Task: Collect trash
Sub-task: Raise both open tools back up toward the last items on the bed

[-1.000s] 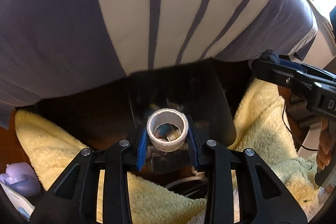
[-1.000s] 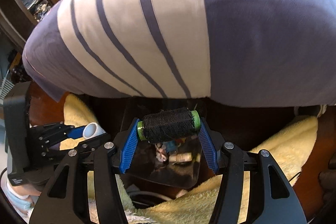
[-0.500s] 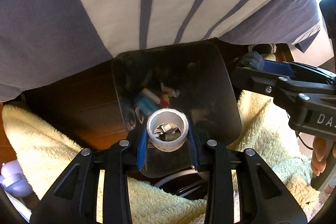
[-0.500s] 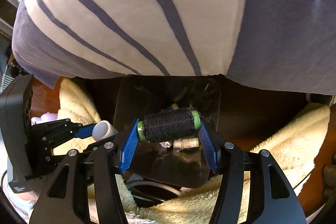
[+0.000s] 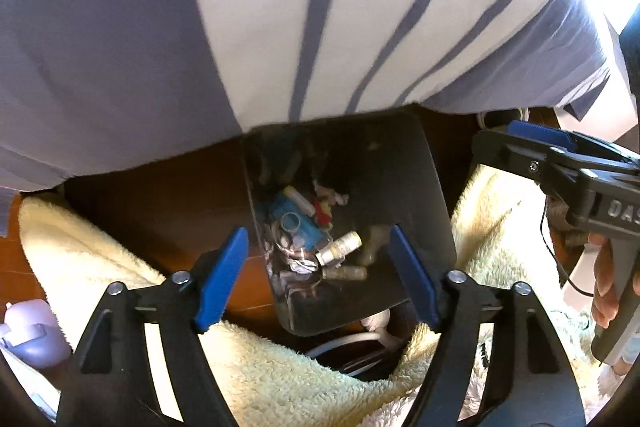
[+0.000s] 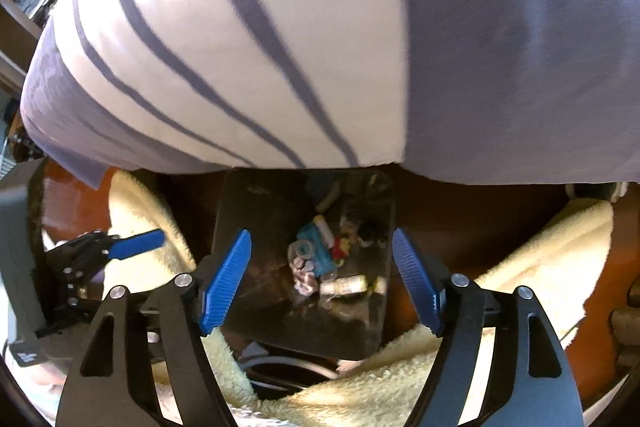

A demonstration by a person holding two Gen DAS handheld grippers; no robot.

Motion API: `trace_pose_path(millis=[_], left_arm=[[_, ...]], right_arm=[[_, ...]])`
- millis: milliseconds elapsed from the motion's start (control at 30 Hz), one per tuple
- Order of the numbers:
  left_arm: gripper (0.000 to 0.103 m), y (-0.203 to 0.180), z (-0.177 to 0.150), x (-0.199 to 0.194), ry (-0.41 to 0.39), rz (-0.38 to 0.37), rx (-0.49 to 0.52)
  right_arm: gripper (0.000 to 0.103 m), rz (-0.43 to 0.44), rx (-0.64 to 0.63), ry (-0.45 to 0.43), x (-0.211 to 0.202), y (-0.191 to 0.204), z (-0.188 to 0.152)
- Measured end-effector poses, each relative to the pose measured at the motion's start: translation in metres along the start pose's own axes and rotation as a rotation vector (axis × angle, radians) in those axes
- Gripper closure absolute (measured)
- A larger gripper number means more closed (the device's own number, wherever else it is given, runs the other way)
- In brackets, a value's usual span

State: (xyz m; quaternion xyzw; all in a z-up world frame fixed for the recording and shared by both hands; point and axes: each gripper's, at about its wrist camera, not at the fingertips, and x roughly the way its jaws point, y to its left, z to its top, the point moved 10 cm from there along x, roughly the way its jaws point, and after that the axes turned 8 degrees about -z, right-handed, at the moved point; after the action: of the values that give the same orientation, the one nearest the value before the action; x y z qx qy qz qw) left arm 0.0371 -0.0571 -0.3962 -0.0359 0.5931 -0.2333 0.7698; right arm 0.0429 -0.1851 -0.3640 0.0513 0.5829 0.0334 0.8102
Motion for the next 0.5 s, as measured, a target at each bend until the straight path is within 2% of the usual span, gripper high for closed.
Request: trace_pose_path(millis=[33,100,200,500], left_arm=[[0.027,0.0,0.002,-0.008,-0.02,0.006,-0.001],[0.022,0.0,0.006,-0.019,-0.054,0.014,-0.004],[0.016,0.0,0.01,-0.039,-0.104,0.029,-0.005],[0.008,-0.012,0.027,-0.096,-0.247,0.064,0.022]], right_arm=[[0.015,-0.016,0.01,-0.016,-0.005,-0.006,0.001],[0.008,-0.044,0.029,-0.059,-0.013,-0.014,0.004],[0.007,-0.09,0.044,-0.121,-0.03,-0.028,0.008],[0.006,-0.095,0.073,-0.219,-0.075,-0.041,0.015]])
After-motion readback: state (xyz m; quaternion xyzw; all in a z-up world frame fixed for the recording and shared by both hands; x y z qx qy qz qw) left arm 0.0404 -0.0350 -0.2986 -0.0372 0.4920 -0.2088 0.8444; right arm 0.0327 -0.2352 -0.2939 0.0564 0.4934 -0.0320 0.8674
